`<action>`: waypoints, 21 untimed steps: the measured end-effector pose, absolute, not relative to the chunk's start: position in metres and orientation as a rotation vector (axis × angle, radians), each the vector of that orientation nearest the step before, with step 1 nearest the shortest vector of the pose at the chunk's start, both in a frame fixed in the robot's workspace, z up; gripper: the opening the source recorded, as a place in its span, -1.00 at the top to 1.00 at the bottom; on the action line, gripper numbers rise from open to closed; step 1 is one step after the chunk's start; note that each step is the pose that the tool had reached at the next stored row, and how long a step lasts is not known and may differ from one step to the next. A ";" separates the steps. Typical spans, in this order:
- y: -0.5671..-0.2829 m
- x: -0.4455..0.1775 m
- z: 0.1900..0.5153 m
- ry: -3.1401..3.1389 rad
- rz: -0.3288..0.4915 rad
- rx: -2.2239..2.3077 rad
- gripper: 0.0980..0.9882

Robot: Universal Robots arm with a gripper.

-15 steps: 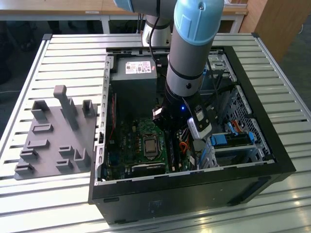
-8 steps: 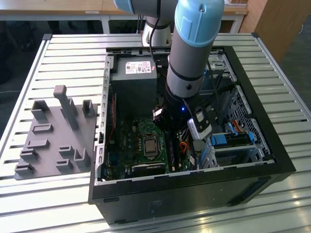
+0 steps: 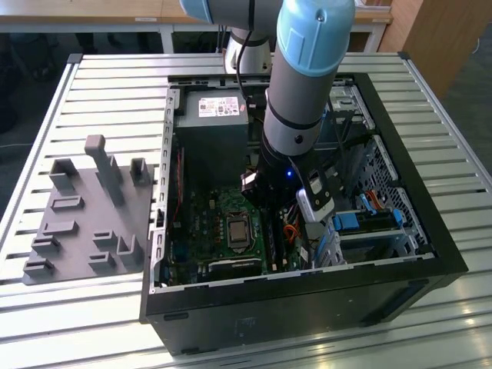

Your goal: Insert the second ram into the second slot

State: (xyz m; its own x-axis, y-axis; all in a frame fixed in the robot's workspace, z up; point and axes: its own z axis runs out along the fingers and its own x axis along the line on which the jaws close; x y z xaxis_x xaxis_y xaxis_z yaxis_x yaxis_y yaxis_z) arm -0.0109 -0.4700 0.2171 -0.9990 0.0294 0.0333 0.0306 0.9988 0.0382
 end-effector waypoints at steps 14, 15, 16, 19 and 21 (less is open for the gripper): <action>-0.470 -0.011 0.213 -3.108 -0.060 -0.047 0.91; -0.470 -0.011 0.213 -3.108 -0.060 -0.047 0.91; -0.470 -0.011 0.213 -3.108 -0.060 -0.047 0.91; -0.470 -0.011 0.212 -3.108 -0.060 -0.047 0.91; -0.470 -0.011 0.212 -3.108 -0.060 -0.047 0.91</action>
